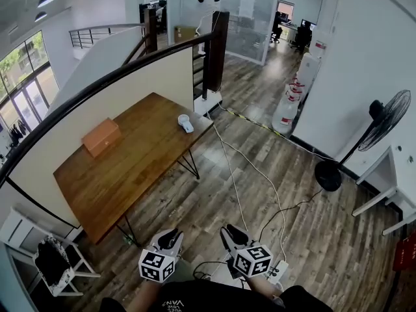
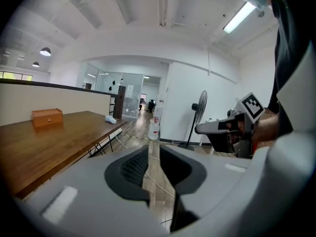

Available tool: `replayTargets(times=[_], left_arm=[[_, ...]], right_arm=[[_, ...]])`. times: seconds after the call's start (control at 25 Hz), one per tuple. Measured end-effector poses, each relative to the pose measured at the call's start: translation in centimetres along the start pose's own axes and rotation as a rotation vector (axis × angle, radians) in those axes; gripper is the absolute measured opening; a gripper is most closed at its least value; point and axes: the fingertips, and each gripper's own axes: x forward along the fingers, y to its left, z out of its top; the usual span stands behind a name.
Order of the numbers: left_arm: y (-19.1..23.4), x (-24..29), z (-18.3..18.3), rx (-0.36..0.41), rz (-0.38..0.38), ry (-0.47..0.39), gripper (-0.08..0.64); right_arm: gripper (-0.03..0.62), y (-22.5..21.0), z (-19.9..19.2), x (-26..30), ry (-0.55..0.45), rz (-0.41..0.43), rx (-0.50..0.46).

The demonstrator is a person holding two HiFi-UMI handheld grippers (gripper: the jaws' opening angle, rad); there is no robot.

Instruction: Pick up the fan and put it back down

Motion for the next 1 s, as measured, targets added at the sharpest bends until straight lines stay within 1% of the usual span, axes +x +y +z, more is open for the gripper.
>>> replayTargets(times=[0.08,0.12,0.2,0.36,0.52,0.68,1.0], left_arm=[[0.4,1.0,0.0,-0.018,-0.012,0.002,0.169],[0.7,1.6,0.2,-0.021,-0.018,0.004,0.176],[1.5,2.9,0.7,-0.018,-0.031,0.01,0.176],[3.4,6.4,1.9,-0.017,-0.064,0.011,0.176],[6.8,10.0,4.0,-0.019,-0.09,0.0,0.176],[10.6,13.0,6.4,-0.001,-0.115,-0.006,0.176],[19.7,16.2,9.8,0.012,-0.096,0.003,0.175]], right_arm=[[0.157,-0.5,0.3,0.8,-0.001,0.002,0.007],[0.169,-0.8,0.5,1.3,0.002,0.003,0.008],[0.17,-1.3,1.1,2.4,0.005,0.0,0.009],[0.17,-3.3,2.0,4.9,0.02,-0.033,0.022],[0.17,-4.9,3.7,8.8,0.035,-0.058,0.011],[0.17,-6.5,6.5,13.1,0.009,-0.092,0.005],[0.17,-7.7,9.6,22.2,0.011,-0.104,0.016]])
